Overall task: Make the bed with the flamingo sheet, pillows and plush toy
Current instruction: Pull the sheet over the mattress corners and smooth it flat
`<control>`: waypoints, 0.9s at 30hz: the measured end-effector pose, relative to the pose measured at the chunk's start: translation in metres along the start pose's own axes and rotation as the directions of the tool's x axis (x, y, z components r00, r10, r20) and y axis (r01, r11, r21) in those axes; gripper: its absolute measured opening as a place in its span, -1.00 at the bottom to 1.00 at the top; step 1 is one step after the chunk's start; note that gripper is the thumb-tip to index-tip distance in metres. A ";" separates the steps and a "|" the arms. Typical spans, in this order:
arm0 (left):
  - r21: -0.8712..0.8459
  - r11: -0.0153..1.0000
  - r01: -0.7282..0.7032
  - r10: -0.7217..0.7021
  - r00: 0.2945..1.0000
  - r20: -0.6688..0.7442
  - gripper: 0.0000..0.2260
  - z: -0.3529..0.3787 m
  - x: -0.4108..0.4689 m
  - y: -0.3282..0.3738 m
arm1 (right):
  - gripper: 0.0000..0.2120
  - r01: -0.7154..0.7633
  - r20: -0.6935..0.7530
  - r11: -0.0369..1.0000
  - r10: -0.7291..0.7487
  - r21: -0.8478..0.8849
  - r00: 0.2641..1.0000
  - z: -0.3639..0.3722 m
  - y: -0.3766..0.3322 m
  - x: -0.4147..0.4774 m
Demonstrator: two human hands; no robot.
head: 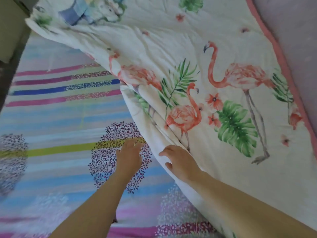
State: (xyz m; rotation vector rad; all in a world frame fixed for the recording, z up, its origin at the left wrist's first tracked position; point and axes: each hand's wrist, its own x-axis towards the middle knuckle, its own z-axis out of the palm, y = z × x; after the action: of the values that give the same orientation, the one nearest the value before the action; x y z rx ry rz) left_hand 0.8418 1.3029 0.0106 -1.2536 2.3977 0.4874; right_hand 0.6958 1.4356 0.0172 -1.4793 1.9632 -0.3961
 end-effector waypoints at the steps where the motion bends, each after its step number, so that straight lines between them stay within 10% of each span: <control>1: -0.002 1.000 0.019 -0.019 1.000 0.008 -0.54 0.000 0.002 -0.006 | -0.61 0.007 -0.001 1.000 -0.007 -0.005 1.000 0.003 -0.006 0.005; 17: 0.095 0.993 -0.063 0.066 0.997 -0.032 -0.50 -0.009 0.087 -0.056 | -0.34 0.103 0.035 0.950 -0.097 -0.295 0.995 0.037 -0.028 0.096; 27: 0.303 0.906 -0.296 0.301 0.953 0.030 -0.37 -0.022 0.147 -0.131 | -0.40 0.045 0.003 0.714 -0.060 -0.699 0.998 0.077 -0.043 0.179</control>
State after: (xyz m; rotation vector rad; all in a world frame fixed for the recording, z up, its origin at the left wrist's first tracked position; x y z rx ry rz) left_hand 0.8704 1.1192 -0.0587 -0.7647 2.5703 0.1773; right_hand 0.7487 1.2642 -0.0702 -1.9870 2.2097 0.3832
